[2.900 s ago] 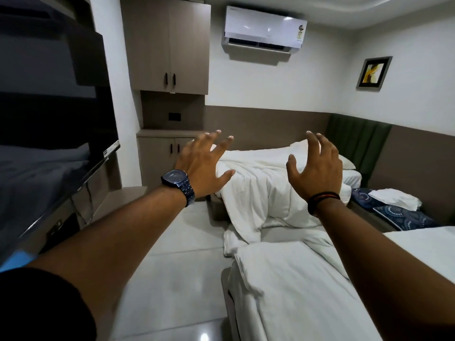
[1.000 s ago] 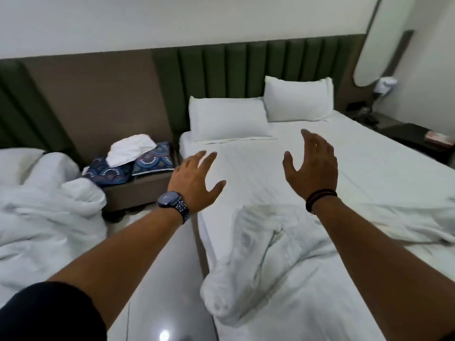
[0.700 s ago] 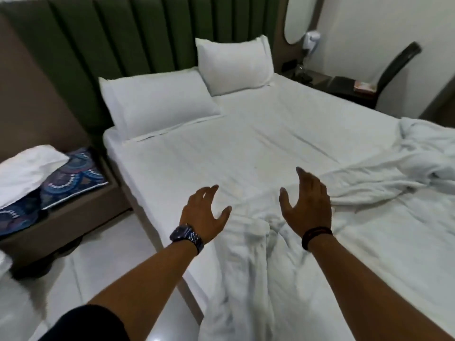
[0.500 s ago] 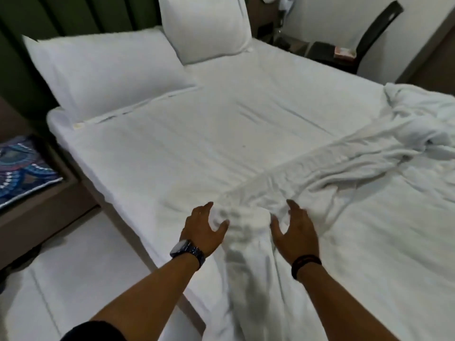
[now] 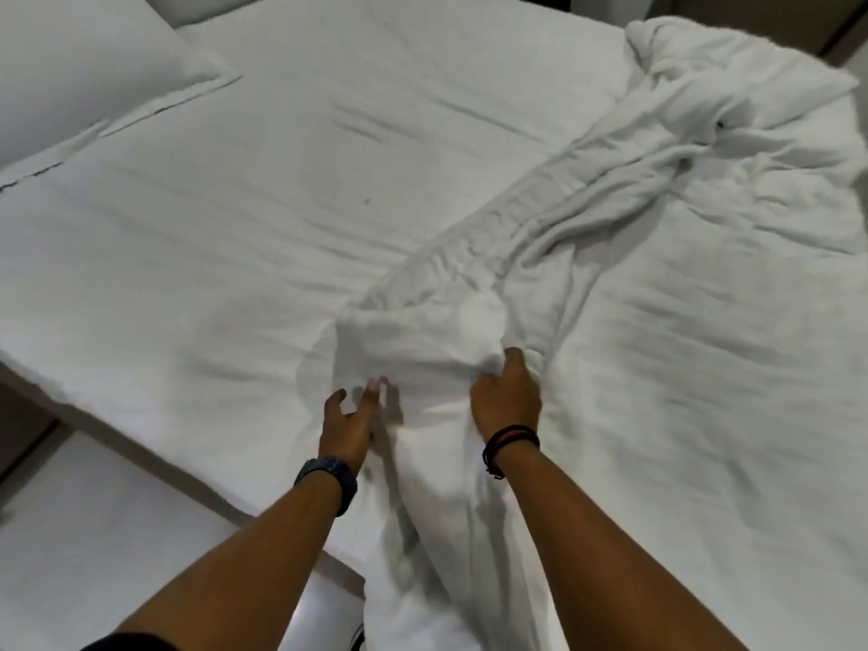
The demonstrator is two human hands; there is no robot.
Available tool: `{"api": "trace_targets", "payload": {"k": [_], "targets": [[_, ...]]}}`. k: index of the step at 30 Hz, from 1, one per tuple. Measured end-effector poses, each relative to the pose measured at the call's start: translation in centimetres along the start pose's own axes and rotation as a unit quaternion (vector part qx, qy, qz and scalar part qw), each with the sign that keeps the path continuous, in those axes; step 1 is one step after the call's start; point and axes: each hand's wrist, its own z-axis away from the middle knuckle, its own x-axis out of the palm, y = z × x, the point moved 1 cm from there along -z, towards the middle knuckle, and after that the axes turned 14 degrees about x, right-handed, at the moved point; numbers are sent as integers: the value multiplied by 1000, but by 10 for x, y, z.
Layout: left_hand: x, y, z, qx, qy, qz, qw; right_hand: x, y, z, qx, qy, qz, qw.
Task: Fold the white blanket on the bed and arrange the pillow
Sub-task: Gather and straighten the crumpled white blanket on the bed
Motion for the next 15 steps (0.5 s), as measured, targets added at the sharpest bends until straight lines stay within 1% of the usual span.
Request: {"api": "trace_targets", "payload": {"k": [2, 4, 8, 9, 11, 13, 15], "targets": [[8, 7, 13, 3, -21, -32, 999, -43, 3, 0, 10, 85, -105, 991], [19, 10, 31, 4, -49, -62, 997, -93, 11, 1, 34, 143, -198, 969], [56, 5, 76, 10, -131, -137, 982, -194, 53, 3, 94, 260, -298, 914], [65, 0, 89, 21, -138, -165, 976, -220, 70, 7, 106, 284, -316, 899], [75, -9, 107, 29, -106, -237, 965, -264, 107, 16, 138, 330, -348, 867], [80, -23, 123, 2, -64, -314, 947, -307, 152, 30, 177, 373, -368, 833], [76, -36, 136, -7, -59, -376, 925, -343, 197, 47, 208, 393, -392, 805]]}}
